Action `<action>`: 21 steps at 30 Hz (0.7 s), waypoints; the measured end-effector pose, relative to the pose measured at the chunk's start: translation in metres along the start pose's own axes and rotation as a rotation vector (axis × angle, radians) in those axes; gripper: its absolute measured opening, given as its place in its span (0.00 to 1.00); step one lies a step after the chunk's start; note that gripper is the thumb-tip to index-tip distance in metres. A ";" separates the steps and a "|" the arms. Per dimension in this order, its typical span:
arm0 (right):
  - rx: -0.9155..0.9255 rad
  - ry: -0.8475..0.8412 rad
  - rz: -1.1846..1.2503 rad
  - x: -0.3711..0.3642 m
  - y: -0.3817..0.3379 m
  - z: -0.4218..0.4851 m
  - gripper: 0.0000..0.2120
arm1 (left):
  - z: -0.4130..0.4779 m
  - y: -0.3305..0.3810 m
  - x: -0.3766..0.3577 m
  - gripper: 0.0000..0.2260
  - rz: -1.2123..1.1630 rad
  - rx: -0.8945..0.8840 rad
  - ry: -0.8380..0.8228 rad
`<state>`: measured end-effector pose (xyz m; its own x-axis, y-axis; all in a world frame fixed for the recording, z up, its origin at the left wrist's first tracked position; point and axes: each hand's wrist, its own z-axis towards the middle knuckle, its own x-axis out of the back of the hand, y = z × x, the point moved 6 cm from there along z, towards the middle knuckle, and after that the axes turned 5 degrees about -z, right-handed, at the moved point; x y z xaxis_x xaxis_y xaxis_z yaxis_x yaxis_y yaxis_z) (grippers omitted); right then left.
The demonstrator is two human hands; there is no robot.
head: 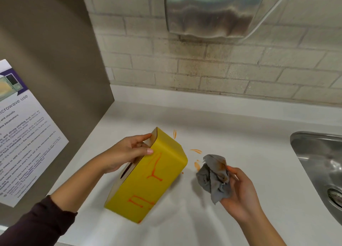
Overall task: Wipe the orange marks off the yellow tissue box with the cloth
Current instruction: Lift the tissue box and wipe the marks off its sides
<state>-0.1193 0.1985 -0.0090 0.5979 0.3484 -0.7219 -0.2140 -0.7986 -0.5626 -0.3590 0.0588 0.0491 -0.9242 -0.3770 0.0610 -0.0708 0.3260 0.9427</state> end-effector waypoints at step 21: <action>0.852 0.163 -1.136 -0.091 0.005 0.016 0.13 | 0.019 -0.058 -0.017 0.11 -0.222 0.157 0.114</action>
<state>-0.1870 0.1704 0.0478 0.8243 0.4819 0.2971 0.0774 0.4240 -0.9024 -0.3460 0.0625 -0.0128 -0.8321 -0.5463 -0.0958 -0.3316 0.3516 0.8754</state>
